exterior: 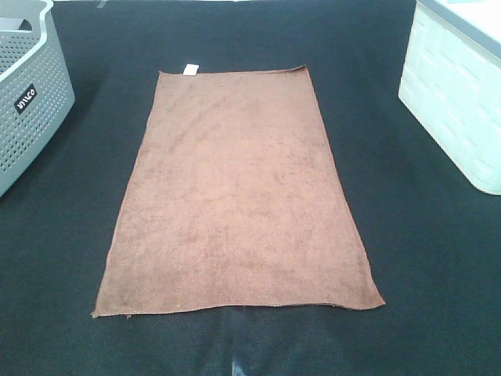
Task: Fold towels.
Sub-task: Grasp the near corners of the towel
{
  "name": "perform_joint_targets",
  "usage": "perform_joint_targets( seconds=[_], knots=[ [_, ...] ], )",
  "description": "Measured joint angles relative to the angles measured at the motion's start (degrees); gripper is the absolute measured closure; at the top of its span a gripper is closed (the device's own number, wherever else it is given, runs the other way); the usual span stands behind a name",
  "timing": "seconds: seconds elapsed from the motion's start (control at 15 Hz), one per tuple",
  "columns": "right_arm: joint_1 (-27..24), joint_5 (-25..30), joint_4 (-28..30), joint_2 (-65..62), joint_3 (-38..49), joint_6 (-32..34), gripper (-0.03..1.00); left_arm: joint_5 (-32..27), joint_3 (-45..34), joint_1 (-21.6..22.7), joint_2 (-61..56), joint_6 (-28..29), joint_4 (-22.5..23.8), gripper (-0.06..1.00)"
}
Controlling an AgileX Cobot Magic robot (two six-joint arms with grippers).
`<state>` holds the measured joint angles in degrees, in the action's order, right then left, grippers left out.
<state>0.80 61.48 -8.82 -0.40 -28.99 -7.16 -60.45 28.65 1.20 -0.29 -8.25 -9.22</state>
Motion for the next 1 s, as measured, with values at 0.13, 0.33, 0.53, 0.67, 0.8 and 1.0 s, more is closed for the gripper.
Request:
perform_joint_targets(
  seconds=[0.13, 0.33, 0.53, 0.67, 0.8, 1.0],
  knots=[
    [0.00, 0.00, 0.00, 0.00, 0.00, 0.00, 0.17, 0.00, 0.00, 0.00, 0.00, 0.00, 0.00, 0.19],
    [0.00, 0.00, 0.00, 0.00, 0.00, 0.00, 0.17, 0.00, 0.00, 0.00, 0.00, 0.00, 0.00, 0.19],
    [0.00, 0.00, 0.00, 0.00, 0.00, 0.00, 0.17, 0.00, 0.00, 0.00, 0.00, 0.00, 0.00, 0.19],
    [0.00, 0.00, 0.00, 0.00, 0.00, 0.00, 0.17, 0.00, 0.00, 0.00, 0.00, 0.00, 0.00, 0.19],
    [0.00, 0.00, 0.00, 0.00, 0.00, 0.00, 0.17, 0.00, 0.00, 0.00, 0.00, 0.00, 0.00, 0.19],
    [0.00, 0.00, 0.00, 0.00, 0.00, 0.00, 0.17, 0.00, 0.00, 0.00, 0.00, 0.00, 0.00, 0.19]
  ],
)
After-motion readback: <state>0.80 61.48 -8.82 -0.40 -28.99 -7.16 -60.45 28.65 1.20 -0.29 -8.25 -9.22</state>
